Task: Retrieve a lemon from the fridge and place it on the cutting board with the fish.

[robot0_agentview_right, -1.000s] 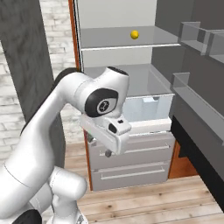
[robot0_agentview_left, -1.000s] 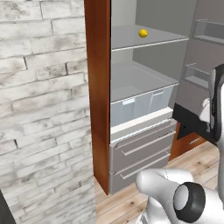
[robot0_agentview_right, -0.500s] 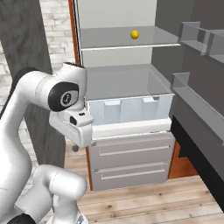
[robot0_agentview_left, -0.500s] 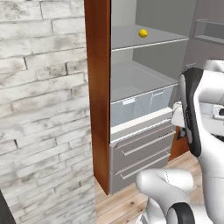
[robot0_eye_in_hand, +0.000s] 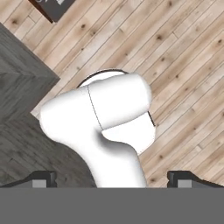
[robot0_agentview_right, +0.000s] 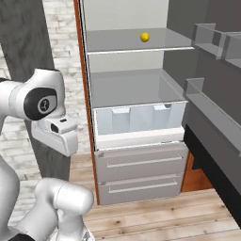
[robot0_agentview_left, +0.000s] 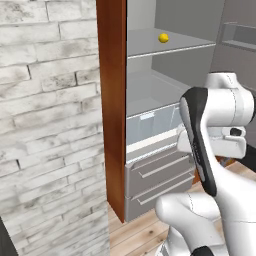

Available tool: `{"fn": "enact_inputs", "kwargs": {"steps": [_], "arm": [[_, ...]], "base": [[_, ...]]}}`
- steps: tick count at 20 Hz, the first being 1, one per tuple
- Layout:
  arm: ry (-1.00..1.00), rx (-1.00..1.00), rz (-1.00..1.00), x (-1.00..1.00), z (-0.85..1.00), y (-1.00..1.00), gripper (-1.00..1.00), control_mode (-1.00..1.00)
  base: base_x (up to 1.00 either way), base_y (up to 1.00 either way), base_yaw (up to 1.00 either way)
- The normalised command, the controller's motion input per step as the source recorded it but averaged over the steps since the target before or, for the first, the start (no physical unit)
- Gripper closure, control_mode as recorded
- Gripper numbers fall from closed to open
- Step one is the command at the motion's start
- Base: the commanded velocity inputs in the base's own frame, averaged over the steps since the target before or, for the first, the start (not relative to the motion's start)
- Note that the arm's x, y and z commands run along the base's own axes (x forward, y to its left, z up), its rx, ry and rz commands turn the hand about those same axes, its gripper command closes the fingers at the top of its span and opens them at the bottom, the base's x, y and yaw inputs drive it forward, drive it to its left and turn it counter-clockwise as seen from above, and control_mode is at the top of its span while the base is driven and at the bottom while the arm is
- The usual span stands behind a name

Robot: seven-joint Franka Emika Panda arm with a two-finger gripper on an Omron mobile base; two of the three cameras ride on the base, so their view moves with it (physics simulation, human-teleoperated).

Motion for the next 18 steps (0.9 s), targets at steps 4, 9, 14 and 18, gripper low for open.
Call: {"fn": "enact_inputs", "kwargs": {"steps": [4,9,14,18], "arm": [[0.00,0.00,0.07,0.00,-0.03,0.00,-1.00,-1.00],[0.00,-0.01,0.07,0.00,-0.04,-0.11,-1.00,-1.00],[-0.29,0.00,0.14,0.00,-0.03,-0.09,-1.00,-1.00],[-0.46,0.00,0.12,0.00,-0.10,0.00,-1.00,-1.00]], "base": [[0.00,0.00,0.00],[0.00,0.00,0.00],[0.00,0.00,0.00],[0.00,0.00,0.00]]}}
